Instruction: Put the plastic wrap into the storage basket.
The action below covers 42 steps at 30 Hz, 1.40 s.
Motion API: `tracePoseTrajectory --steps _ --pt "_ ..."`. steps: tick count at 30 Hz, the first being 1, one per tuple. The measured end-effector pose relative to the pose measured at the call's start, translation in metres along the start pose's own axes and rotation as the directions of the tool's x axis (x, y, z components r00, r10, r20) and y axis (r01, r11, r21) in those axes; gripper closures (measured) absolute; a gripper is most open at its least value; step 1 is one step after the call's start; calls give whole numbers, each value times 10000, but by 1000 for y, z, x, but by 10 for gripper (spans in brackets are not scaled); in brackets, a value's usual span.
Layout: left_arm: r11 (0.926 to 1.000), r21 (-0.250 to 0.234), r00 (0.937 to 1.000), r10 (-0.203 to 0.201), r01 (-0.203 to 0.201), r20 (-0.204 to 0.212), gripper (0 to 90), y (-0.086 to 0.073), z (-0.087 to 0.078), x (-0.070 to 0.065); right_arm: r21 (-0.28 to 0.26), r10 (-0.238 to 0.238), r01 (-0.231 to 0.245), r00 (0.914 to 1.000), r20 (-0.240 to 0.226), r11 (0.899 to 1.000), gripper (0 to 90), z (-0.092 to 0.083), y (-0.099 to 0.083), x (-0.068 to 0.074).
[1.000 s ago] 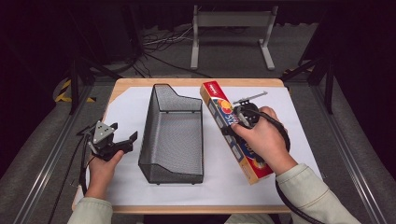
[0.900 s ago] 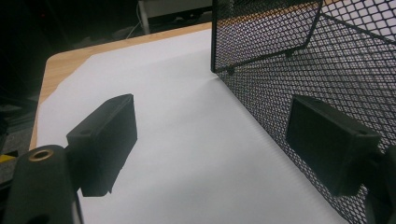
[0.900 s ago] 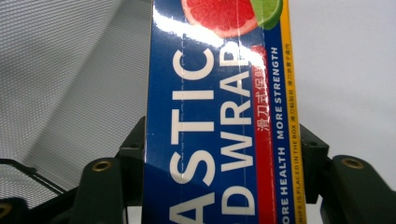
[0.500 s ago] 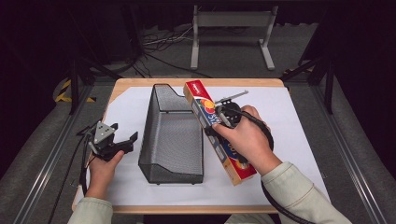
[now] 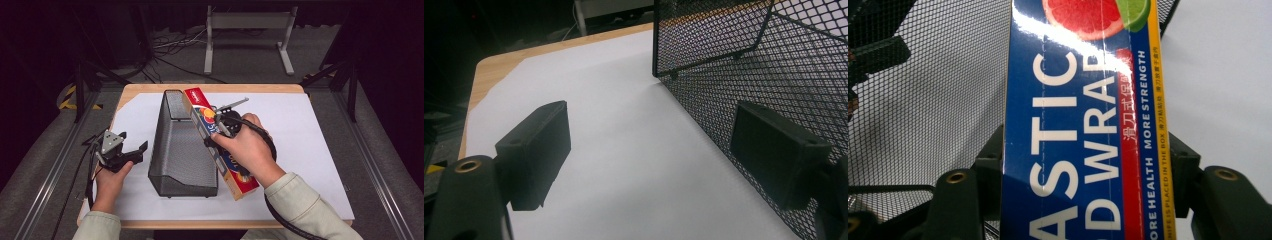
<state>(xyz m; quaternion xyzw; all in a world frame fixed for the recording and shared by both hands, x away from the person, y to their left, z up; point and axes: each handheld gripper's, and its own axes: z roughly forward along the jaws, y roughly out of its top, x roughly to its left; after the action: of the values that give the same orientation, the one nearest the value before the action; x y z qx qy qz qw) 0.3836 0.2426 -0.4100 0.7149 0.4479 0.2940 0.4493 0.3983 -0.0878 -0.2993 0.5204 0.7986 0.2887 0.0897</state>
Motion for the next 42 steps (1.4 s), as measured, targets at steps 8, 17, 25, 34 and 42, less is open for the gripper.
tracePoseTrajectory --steps 8,17,25,34,42 --pt "10000 -52 10000 -26 26 44 175 0 0 1 79 85 -85 10000 -22 9999 397 8 2 13" --pt "10000 -95 9999 -14 15 121 175 2 2 -1 260 415 -411 9991 -126 9988 396 18 2 20" --pt "9999 -143 9998 3 0 193 173 2 1 -1 461 546 -543 9985 -60 9975 396 31 2 23" --pt "9999 -125 9999 19 -17 162 172 1 0 0 749 717 -708 9974 -99 9947 395 47 5 28" --pt "9999 -123 9999 16 -14 157 171 1 0 0 982 701 -696 9975 -23 9927 394 55 8 33"
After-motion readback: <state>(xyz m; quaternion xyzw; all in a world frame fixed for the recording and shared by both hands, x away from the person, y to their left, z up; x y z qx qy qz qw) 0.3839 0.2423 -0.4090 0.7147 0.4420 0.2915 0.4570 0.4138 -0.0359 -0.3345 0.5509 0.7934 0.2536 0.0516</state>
